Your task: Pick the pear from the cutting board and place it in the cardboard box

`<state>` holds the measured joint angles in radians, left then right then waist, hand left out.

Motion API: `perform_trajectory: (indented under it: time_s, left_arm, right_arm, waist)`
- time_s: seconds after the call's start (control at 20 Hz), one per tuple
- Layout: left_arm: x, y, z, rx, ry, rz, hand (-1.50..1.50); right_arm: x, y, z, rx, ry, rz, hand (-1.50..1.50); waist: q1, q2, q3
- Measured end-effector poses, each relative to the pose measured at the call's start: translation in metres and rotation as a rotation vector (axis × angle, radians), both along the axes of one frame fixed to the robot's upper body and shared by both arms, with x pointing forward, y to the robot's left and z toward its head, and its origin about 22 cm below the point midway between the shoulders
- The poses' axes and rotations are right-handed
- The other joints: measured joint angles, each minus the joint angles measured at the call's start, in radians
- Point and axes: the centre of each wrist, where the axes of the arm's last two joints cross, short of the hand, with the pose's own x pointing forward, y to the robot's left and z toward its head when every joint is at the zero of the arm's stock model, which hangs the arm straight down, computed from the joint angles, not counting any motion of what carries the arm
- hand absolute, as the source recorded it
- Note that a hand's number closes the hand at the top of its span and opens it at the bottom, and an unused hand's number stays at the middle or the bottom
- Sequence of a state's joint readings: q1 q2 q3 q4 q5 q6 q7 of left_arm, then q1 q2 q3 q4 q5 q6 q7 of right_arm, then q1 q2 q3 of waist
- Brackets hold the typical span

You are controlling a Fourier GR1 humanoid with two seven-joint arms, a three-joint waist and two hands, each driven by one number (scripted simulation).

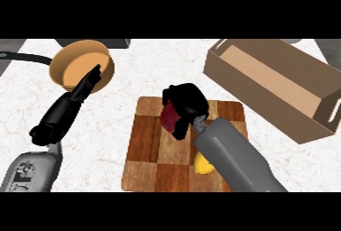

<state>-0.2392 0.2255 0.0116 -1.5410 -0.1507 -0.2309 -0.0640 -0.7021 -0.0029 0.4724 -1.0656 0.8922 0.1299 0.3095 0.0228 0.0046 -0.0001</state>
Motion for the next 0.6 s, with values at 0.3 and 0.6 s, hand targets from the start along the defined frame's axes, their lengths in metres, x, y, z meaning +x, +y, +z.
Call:
perform_trajectory:
  time_s: [0.3, 0.6]
  left_arm:
    - [0.002, 0.002, -0.004, -0.002, 0.002, -0.004, 0.0]
    - [-0.001, 0.002, -0.003, 0.001, 0.015, 0.019, 0.0]
  right_arm:
    - [0.006, 0.028, 0.025, 0.0, -0.176, 0.141, 1.5]
    - [0.001, 0.035, 0.08, 0.032, -0.333, 0.151, 1.5]
  waist:
    - [0.0, -0.001, 0.0]
    - [-0.02, -0.007, 0.0]
